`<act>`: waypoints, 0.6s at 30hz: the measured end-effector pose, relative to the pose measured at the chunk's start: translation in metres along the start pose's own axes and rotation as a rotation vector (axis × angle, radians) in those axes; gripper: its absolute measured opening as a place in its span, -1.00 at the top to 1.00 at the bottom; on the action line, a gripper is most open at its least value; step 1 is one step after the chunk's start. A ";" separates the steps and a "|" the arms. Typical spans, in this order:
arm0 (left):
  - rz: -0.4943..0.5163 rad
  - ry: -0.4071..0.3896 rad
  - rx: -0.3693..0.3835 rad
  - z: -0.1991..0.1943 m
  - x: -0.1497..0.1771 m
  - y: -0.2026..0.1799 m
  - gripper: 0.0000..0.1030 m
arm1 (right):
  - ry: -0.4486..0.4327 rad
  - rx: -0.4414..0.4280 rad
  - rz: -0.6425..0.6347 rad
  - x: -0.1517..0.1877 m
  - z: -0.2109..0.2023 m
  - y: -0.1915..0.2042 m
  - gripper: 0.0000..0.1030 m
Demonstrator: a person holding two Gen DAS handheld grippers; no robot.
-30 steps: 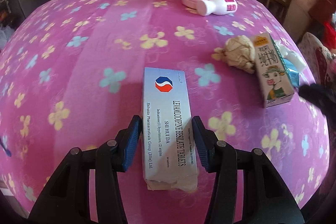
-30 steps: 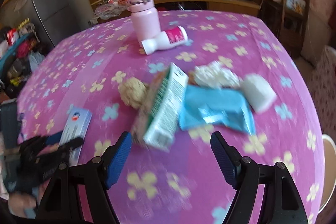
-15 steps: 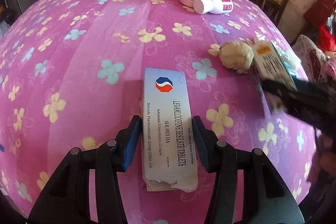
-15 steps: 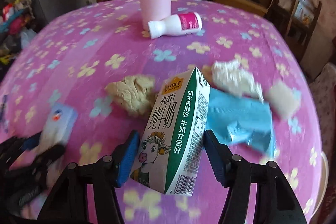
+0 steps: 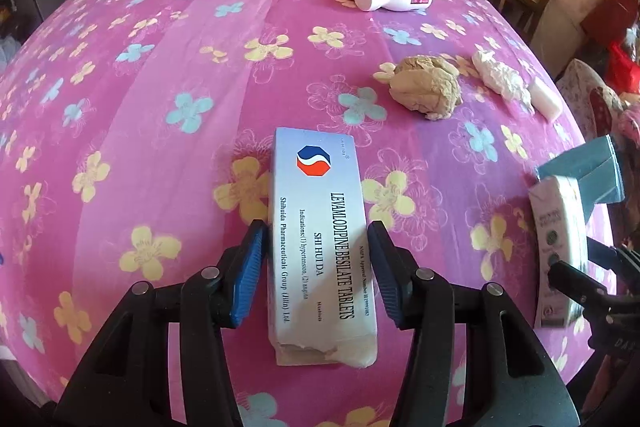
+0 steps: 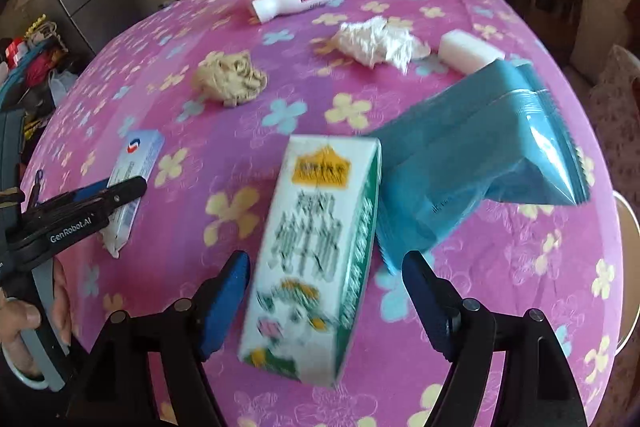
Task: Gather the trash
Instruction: 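Carry the medicine box and milk carton over the white bucket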
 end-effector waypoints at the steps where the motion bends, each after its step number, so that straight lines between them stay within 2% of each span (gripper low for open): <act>1: 0.000 -0.001 -0.010 0.001 -0.001 0.000 0.03 | -0.004 -0.003 0.001 -0.001 0.001 0.002 -0.48; 2: 0.005 -0.004 -0.020 0.002 -0.002 -0.001 0.03 | -0.005 -0.001 -0.002 -0.001 0.002 0.001 -0.48; 4: 0.018 -0.011 -0.032 0.002 -0.001 -0.003 0.04 | -0.014 0.004 -0.016 0.001 0.006 0.002 -0.14; 5: 0.017 -0.014 -0.026 0.001 0.000 -0.004 0.05 | -0.016 -0.015 -0.008 0.000 0.006 0.000 -0.09; 8: 0.009 -0.031 0.033 -0.007 0.003 -0.009 0.09 | -0.032 -0.063 0.015 0.004 -0.003 -0.007 -0.08; 11: 0.030 -0.059 0.032 -0.018 0.002 -0.018 0.10 | -0.066 -0.088 0.017 0.007 -0.020 -0.014 -0.08; 18: 0.094 -0.106 0.098 -0.045 -0.003 -0.067 0.10 | -0.116 -0.156 0.055 0.015 -0.061 -0.042 -0.08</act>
Point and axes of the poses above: each gripper's, at about its wrist camera, not at the fingertips, and z roughly the way its jaws point, y to its left, x to its underside, the point moved 4 cm from there along z, roughly the way its jaws point, and after that the axes turned 9 degrees about z, right-handed, at the moved point
